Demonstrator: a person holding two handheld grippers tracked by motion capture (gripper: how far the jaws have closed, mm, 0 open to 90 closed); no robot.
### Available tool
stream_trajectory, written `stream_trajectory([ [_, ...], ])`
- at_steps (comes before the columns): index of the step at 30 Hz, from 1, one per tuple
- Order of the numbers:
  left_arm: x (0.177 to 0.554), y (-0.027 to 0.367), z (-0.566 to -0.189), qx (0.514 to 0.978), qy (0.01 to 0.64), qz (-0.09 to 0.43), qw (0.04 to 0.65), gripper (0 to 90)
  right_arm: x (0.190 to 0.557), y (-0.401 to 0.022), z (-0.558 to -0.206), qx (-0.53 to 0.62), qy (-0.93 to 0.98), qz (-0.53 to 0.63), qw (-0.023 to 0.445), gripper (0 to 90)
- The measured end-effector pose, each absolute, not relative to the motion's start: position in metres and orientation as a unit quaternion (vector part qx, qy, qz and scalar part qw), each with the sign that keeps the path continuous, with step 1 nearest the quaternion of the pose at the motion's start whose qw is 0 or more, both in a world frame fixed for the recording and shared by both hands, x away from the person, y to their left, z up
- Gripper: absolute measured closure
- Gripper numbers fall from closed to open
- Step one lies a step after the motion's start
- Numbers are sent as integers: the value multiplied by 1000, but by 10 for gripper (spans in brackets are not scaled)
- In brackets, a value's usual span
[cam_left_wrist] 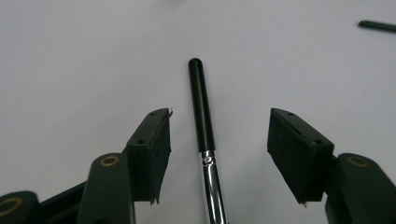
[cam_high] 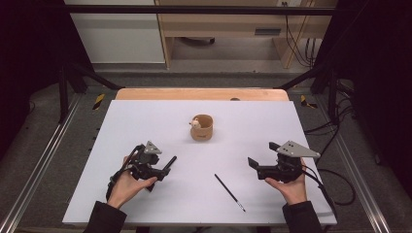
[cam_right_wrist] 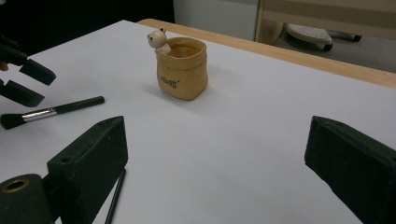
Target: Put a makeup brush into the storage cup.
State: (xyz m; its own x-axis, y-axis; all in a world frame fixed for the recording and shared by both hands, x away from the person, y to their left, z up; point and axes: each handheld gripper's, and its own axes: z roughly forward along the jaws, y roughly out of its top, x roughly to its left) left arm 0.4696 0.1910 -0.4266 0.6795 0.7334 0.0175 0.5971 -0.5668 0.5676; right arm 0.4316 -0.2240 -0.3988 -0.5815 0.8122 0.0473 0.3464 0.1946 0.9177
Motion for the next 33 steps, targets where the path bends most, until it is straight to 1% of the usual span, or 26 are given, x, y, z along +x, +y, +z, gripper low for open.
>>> stream_trajectory([
  [5,476,189,-428,889,375,115,236,369,431,-225,-398,392,737,498,234,65],
  [13,482,184,-433,897,375,105,210,371,431,-225,-398,392,738,498,233,65],
  [23,486,178,-443,908,371,87,177,489,431,-225,-398,393,738,497,231,64],
  [29,485,178,-449,908,373,75,175,571,432,-224,-398,393,739,496,231,64],
  [33,485,180,-449,907,374,73,179,607,431,-224,-398,393,740,496,230,64],
])
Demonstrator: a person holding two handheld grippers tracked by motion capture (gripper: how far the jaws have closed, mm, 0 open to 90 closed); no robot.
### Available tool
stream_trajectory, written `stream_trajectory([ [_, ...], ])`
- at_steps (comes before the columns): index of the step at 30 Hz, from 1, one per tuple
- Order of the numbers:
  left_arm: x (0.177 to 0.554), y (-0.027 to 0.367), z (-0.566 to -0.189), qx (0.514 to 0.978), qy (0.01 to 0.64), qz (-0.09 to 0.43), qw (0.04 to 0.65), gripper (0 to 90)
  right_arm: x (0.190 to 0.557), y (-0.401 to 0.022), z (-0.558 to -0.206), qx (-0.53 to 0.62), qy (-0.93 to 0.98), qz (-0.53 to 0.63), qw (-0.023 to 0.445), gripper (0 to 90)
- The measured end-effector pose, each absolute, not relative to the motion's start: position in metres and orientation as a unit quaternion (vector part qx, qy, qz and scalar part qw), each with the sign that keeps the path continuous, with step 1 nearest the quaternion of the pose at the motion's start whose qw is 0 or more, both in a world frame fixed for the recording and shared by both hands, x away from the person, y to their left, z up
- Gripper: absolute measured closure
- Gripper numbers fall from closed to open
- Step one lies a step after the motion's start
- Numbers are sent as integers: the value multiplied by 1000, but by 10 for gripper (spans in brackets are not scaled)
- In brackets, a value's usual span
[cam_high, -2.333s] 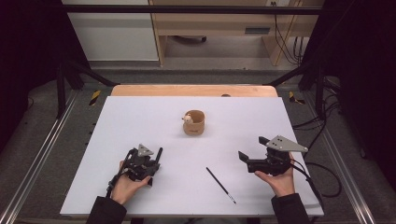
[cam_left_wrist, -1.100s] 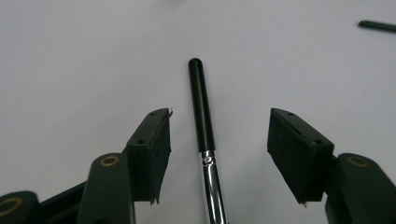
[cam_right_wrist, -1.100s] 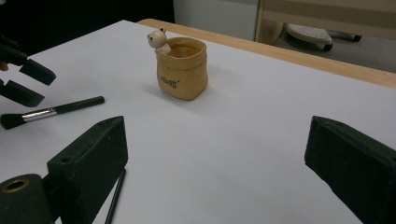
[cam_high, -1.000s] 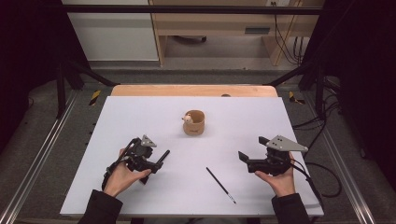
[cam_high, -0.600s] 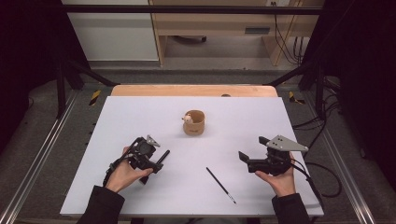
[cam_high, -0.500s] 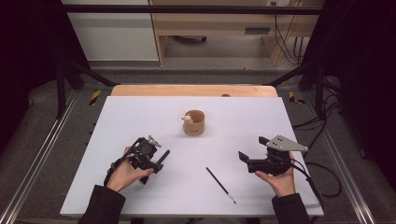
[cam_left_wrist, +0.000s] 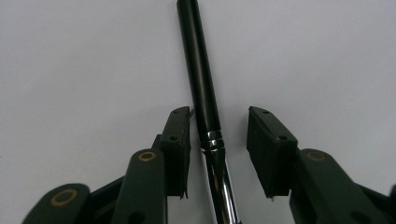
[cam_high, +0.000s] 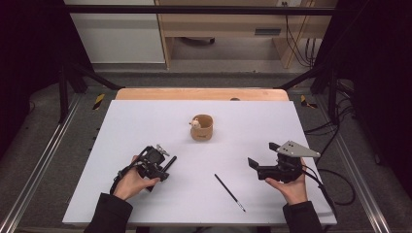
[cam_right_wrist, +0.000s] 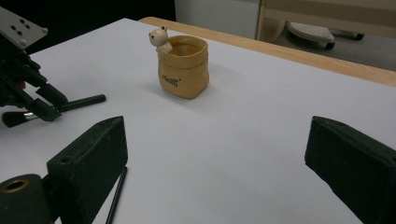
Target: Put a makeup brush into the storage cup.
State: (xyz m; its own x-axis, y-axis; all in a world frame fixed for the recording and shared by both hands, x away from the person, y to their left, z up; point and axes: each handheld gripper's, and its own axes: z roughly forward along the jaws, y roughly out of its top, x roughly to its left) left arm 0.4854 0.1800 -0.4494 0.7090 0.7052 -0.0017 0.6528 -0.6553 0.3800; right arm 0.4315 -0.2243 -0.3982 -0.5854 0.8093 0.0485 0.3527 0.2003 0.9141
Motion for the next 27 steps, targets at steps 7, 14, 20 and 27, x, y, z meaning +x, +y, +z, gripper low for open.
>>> stream_trajectory([
  [7,485,180,-449,906,376,74,179,652,431,-226,-397,392,738,497,232,64],
  [14,485,180,-449,904,382,76,176,739,432,-225,-398,392,741,494,231,63],
  [20,484,178,-449,906,379,77,172,777,432,-225,-399,392,742,492,231,63],
  [27,484,178,-449,909,373,78,171,781,432,-225,-398,392,742,494,230,63],
])
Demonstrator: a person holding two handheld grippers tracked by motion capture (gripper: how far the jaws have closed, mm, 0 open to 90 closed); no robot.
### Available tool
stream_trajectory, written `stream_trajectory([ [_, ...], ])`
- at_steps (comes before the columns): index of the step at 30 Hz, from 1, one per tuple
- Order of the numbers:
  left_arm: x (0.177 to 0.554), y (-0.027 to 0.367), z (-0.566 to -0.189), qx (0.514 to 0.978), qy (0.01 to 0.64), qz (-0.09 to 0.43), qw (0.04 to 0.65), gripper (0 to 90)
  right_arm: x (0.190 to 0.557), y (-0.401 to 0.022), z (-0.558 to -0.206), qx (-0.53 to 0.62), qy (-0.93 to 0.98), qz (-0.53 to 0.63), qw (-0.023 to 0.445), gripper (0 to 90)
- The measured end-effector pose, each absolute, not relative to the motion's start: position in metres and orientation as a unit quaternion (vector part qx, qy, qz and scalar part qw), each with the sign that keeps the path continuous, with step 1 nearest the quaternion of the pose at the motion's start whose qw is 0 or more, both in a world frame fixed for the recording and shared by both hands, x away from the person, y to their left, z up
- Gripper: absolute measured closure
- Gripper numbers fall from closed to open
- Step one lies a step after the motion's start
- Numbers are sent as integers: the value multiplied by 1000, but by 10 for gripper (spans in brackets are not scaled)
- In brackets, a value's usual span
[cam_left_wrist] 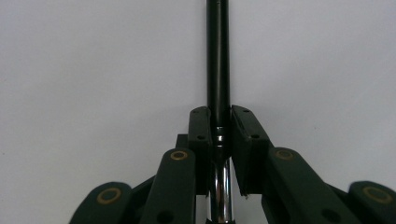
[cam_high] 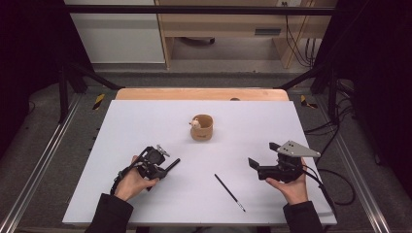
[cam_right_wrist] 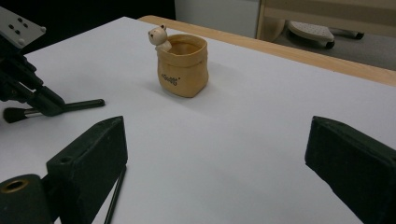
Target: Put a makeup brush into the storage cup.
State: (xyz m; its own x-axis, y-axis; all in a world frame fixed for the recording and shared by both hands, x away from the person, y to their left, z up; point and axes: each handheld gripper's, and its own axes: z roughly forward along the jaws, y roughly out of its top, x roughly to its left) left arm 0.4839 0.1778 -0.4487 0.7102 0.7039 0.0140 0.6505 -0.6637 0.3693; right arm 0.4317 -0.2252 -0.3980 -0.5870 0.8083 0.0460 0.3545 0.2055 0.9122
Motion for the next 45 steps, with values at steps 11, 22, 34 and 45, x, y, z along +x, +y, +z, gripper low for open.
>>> stream_trajectory([
  [11,482,179,-446,914,353,92,178,787,432,-225,-398,391,743,492,229,63],
  [22,474,184,-427,909,343,101,215,787,431,-226,-397,391,743,492,229,62],
  [34,462,178,-410,906,316,100,263,787,430,-225,-395,387,744,494,230,62],
  [45,454,168,-402,906,295,104,285,787,428,-217,-393,372,754,489,231,62],
])
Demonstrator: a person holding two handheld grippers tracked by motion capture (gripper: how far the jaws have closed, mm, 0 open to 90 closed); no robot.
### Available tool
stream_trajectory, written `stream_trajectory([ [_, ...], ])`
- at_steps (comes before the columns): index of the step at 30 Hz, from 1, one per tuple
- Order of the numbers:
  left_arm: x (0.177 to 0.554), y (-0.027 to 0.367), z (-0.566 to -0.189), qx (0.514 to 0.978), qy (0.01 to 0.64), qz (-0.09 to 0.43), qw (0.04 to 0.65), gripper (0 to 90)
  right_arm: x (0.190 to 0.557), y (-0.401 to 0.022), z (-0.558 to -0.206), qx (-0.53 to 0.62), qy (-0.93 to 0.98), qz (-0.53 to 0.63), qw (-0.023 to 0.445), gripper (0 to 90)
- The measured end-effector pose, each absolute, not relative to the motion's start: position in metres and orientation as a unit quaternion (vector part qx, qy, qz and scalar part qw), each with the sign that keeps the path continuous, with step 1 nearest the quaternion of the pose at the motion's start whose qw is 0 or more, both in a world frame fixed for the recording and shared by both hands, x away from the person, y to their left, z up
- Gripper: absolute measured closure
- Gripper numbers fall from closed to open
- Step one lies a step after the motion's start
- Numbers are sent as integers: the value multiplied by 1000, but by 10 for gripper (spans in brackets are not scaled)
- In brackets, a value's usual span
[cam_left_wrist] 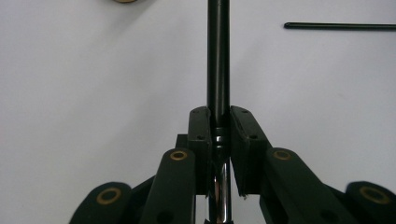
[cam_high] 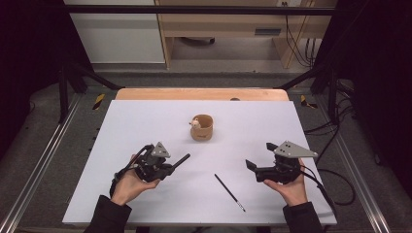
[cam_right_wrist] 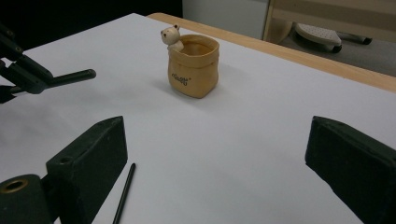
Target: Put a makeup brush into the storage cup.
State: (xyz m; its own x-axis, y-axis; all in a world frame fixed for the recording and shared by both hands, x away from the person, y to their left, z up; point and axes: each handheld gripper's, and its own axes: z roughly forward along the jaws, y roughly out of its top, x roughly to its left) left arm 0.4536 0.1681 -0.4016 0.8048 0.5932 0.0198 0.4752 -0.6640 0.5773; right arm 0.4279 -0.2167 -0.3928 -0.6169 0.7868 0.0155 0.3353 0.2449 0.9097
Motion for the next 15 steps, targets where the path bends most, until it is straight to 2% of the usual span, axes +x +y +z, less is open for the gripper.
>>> stream_trajectory([
  [15,446,154,-398,912,266,96,296,787,424,-200,-390,350,766,490,225,67],
])
